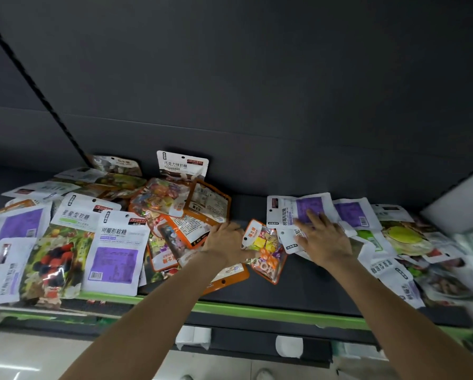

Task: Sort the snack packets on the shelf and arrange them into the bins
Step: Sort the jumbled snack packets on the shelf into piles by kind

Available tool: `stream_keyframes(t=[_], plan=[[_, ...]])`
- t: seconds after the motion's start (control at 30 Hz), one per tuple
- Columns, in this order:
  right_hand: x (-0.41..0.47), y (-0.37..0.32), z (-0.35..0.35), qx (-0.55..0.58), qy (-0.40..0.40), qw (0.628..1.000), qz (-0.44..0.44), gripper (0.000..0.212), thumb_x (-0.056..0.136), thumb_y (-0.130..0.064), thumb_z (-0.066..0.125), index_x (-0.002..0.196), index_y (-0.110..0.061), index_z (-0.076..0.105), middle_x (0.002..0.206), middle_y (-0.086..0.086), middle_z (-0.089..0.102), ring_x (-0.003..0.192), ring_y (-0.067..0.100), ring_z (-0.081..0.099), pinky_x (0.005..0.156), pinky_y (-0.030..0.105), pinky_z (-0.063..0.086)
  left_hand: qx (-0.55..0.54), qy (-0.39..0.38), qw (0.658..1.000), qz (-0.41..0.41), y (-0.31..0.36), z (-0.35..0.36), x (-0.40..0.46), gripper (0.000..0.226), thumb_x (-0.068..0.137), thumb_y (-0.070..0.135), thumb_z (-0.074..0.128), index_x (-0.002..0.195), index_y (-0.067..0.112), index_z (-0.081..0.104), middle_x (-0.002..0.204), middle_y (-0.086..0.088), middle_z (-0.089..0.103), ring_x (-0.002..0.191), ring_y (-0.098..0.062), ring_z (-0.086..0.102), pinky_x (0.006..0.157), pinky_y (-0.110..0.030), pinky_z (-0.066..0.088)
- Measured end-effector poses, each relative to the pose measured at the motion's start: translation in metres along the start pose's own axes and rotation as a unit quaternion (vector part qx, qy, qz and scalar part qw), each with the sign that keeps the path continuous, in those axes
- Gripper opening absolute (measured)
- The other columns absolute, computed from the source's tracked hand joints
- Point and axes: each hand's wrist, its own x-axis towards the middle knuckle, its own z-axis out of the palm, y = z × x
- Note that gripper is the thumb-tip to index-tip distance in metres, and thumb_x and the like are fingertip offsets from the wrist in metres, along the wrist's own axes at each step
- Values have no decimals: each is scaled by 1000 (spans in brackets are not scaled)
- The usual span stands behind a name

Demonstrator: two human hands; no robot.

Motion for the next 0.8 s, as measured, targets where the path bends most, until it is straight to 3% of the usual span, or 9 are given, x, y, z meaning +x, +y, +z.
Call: stream_keyframes(t=[0.1, 0.23, 0.3, 0.37, 0.5, 0.6, 0.67, 0.73, 0.8], plan=[[-3, 3, 4, 24, -9, 1000, -1, 56, 99, -50, 25, 150, -36, 7, 159, 1, -9, 147, 28, -2, 116, 49, 12, -47, 56, 996, -49, 9, 5, 8, 49, 88, 42, 61, 124, 9, 56, 131, -5, 46, 127, -23, 41, 108, -36, 29], [-2, 4, 2, 29, -7, 1000, 5, 55, 99, -48, 30, 150, -35, 14, 160, 2, -2, 146, 30, 1, 115, 51, 15, -155, 98, 981, -68, 16, -6, 9, 20, 95, 16, 54, 110, 6, 63, 117, -9, 58, 104, -21, 58, 90, -30, 48], [-1, 0, 0, 28, 4, 999, 25, 53, 98, -43, 37, 148, -32, 23, 157, 5, 12, 144, 31, 12, 113, 52, 21, -184, 142, 968, -91, 11, -24, 6, 22, 98, 14, 46, 113, 4, 57, 113, -11, 60, 97, -23, 61, 79, -28, 51], [0, -9, -6, 23, 42, 998, 31, 53, 96, -39, 41, 146, -26, 28, 151, 7, 25, 140, 29, 22, 113, 49, 26, -215, 197, 946, -142, -7, -42, 3, 28, 97, 13, 44, 123, 5, 49, 118, -13, 56, 106, -28, 57, 83, -36, 51], [6, -52, -22, 207, 46, 975, -70, 60, 98, -36, 43, 151, -25, 17, 157, 5, 18, 144, 24, 18, 115, 38, 22, -163, 201, 931, -258, -61, -53, -12, 42, 92, 19, 51, 131, 4, 46, 132, -16, 50, 121, -34, 47, 97, -42, 46], [14, -97, -30, 338, -30, 935, -101, 67, 97, -40, 46, 152, -29, 10, 158, 5, 15, 144, 24, 19, 116, 39, 23, -74, 219, 941, -247, -82, -48, -28, 57, 92, 31, 56, 139, 4, 37, 144, -17, 35, 132, -34, 33, 107, -44, 34], [19, -124, -30, 388, -63, 914, -98, 63, 96, -39, 47, 151, -28, 18, 155, 5, 24, 140, 24, 30, 112, 39, 30, -15, 264, 939, -219, -89, -46, -35, 66, 88, 18, 62, 143, 8, 27, 148, -16, 30, 136, -33, 28, 111, -43, 31], [19, -143, -29, 413, -69, 901, -111, 52, 96, -35, 47, 145, -28, 32, 148, 5, 36, 131, 23, 42, 106, 41, 38, 65, 266, 954, -118, -91, -43, -39, 77, 84, 4, 61, 148, 17, 21, 151, -12, 27, 140, -31, 23, 116, -44, 24], [18, -151, -28, 452, -46, 884, -108, 43, 97, -30, 48, 139, -29, 40, 137, 1, 49, 116, 18, 55, 97, 38, 46, 69, 193, 978, -23, -91, -41, -44, 63, 90, 7, 52, 146, 24, 27, 148, -7, 35, 140, -27, 26, 118, -40, 17]])
